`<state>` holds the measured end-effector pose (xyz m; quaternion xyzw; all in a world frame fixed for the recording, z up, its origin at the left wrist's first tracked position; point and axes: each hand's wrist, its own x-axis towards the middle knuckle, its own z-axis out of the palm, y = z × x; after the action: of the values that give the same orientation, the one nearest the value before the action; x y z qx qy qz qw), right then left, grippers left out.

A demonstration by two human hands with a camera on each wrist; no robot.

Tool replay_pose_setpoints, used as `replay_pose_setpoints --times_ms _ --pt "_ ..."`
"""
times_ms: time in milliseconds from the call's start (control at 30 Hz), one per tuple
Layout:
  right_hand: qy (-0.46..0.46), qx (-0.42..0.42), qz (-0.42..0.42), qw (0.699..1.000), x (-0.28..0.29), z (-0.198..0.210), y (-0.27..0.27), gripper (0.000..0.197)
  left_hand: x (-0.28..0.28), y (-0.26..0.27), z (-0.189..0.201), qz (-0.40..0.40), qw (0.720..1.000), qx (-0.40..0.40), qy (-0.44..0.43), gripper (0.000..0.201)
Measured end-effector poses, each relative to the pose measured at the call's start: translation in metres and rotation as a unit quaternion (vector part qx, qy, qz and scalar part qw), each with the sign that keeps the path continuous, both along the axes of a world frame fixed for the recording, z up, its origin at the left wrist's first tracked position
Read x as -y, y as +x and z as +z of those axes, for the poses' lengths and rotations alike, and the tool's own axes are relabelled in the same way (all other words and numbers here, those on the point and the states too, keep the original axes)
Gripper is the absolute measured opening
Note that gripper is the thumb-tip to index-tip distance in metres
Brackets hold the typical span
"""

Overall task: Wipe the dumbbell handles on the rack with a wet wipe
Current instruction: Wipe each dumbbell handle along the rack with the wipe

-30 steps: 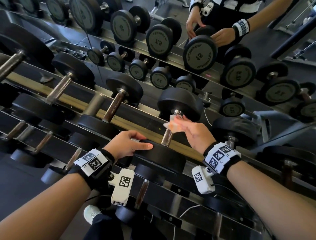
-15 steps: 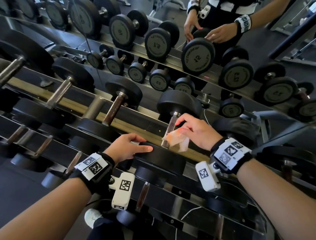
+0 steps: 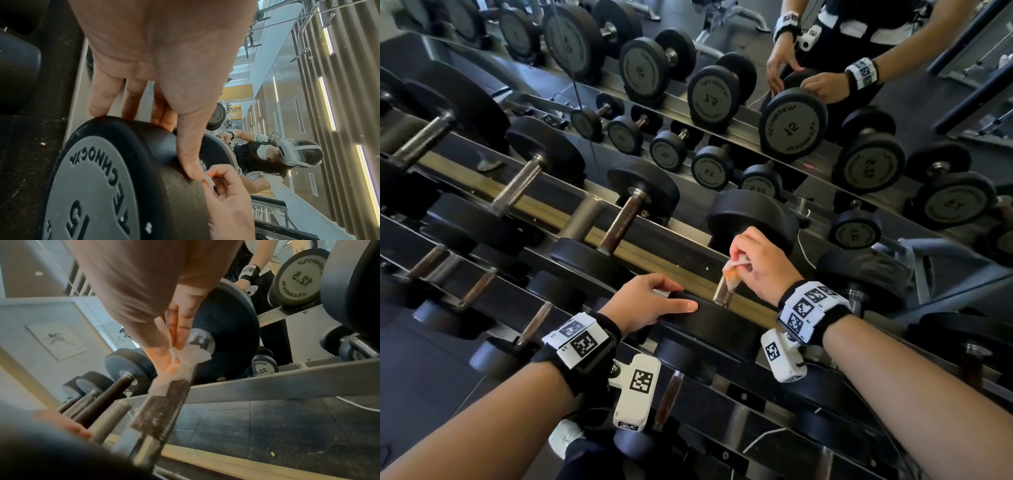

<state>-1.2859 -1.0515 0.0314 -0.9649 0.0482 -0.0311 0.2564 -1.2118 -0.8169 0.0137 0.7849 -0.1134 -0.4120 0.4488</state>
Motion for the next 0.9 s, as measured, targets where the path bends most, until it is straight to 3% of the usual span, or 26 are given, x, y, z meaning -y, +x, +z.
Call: replay_pose_setpoints --times_ms 133,267,333,467,667,900 --pt "0.017 -0.019 0.016 1.000 0.005 -0.009 -0.011 0.019 0.000 0.000 0.001 0.002 1.000 -0.003 0.002 0.047" --pt "0.090 -0.046 -0.033 0.994 0.011 -0.014 -0.019 0.020 -0.002 0.000 0.002 -0.002 1.000 -0.007 0.004 0.052" --pt "0.087 -0.049 -0.033 0.994 0.010 -0.014 -0.018 0.016 -0.002 0.001 0.002 -0.007 1.000 -0.006 0.006 0.052" --pt "0.073 -0.033 -0.016 0.997 0.006 -0.012 -0.015 0.026 -0.002 0.001 0.002 -0.002 1.000 -0.008 0.007 0.047" --pt "0.025 -0.075 -0.016 0.997 0.009 -0.015 -0.018 0.039 -0.001 0.001 0.003 -0.005 1.000 -0.005 0.010 0.044" --pt "0.018 -0.046 0.001 0.999 0.005 -0.014 -0.013 0.015 -0.001 -0.001 0.005 -0.008 1.000 -0.007 0.010 0.044"
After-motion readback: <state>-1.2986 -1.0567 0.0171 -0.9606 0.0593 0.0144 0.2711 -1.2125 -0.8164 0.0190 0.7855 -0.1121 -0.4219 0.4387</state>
